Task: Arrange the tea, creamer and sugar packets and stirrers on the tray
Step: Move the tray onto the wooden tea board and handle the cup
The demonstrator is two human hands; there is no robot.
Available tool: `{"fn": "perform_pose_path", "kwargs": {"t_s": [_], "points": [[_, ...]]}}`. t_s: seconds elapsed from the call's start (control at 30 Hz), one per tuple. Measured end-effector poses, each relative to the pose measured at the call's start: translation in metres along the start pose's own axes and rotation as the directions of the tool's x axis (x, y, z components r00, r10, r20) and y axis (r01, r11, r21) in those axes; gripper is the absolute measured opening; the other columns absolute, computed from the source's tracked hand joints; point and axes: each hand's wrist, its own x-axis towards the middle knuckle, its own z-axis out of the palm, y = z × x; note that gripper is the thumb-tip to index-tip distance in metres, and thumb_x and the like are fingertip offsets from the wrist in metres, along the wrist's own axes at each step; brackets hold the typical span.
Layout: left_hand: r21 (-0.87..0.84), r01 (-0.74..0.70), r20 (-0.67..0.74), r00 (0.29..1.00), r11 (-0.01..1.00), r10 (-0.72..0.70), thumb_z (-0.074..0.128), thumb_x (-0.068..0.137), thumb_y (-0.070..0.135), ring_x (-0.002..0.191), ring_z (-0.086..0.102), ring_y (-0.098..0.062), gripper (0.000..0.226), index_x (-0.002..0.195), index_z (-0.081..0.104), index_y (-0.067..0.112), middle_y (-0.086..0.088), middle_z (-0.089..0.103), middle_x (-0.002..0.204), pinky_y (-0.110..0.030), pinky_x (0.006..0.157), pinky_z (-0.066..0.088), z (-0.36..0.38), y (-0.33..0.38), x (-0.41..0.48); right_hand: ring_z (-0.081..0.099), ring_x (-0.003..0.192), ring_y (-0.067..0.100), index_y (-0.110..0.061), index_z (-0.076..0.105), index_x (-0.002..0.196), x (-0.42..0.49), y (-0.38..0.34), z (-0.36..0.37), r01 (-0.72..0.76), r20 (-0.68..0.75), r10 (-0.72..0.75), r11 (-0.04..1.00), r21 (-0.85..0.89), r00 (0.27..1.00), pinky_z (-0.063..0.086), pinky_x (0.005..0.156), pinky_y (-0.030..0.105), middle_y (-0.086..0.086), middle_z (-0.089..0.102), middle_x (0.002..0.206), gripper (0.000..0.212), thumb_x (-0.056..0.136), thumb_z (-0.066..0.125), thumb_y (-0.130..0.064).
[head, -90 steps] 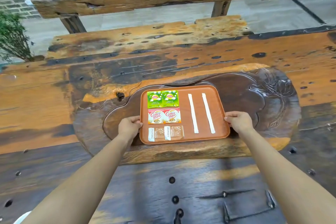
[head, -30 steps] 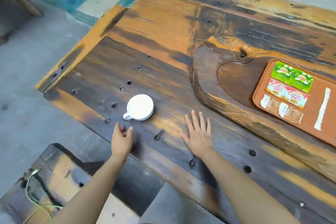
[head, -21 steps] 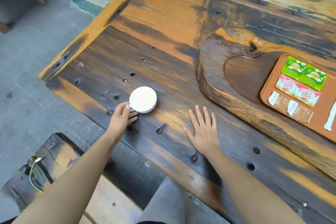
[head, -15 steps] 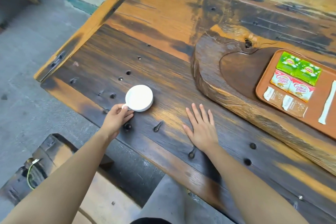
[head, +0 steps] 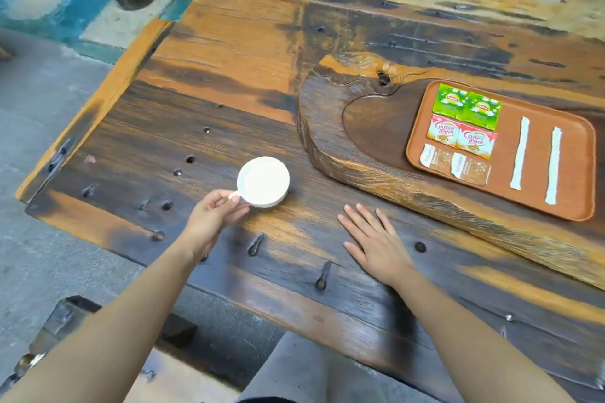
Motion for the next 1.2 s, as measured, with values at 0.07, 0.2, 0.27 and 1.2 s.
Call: {"fn": "perform_pose_path", "kwargs": {"t_s": [0.07,0.2,0.27,1.2], "points": [[0.006,-0.015,0.069,0.998,1.0,0.014,0.05,0.091,0.003,0.083,0.071,-0.014,0.012,0.084,0.06,0.007,-0.012,0.069,0.09,-0.027,0.085,0.055,0.02,0.014,0.008,0.012,0.143,0.011,-0.03,0.025,0.146,-0.012,0.002,0.0,-0.05,-0.023,0.05,0.999,0.009,0.998,0.006,0.116,0.039,-0.009,0.025,0.154,0.054,0.096,0.026,-0.049],[0.016,-0.033,0.21,0.977,0.999,0.029,0.051,0.091,0.005,0.084,0.072,-0.015,0.011,0.085,0.06,0.007,-0.015,0.067,0.094,-0.026,0.082,0.057,0.067,0.044,0.028,0.02,0.143,0.013,-0.029,0.03,0.144,-0.027,0.003,-0.001,-0.116,-0.035,0.118,0.992,0.043,0.992,0.011,0.115,0.041,-0.008,0.031,0.152,0.053,0.095,0.028,-0.048],[0.022,-0.038,0.263,0.964,0.999,0.031,0.05,0.091,0.005,0.083,0.071,-0.015,0.011,0.084,0.058,0.007,-0.015,0.066,0.093,-0.028,0.084,0.057,0.095,0.057,0.039,0.02,0.143,0.013,-0.029,0.029,0.144,-0.032,0.002,-0.001,-0.149,-0.034,0.151,0.987,0.059,0.988,0.011,0.115,0.041,-0.009,0.031,0.153,0.053,0.095,0.03,-0.048],[0.317,-0.007,0.446,0.883,0.948,-0.143,0.048,0.093,0.01,0.091,0.067,-0.018,0.013,0.083,0.054,0.015,-0.01,0.066,0.093,-0.026,0.083,0.057,0.216,0.09,0.14,0.014,0.145,0.015,-0.031,0.023,0.146,-0.041,0.003,0.001,-0.22,-0.042,0.227,0.967,0.128,0.973,0.005,0.118,0.043,-0.01,0.023,0.155,0.054,0.095,0.03,-0.049]]}}
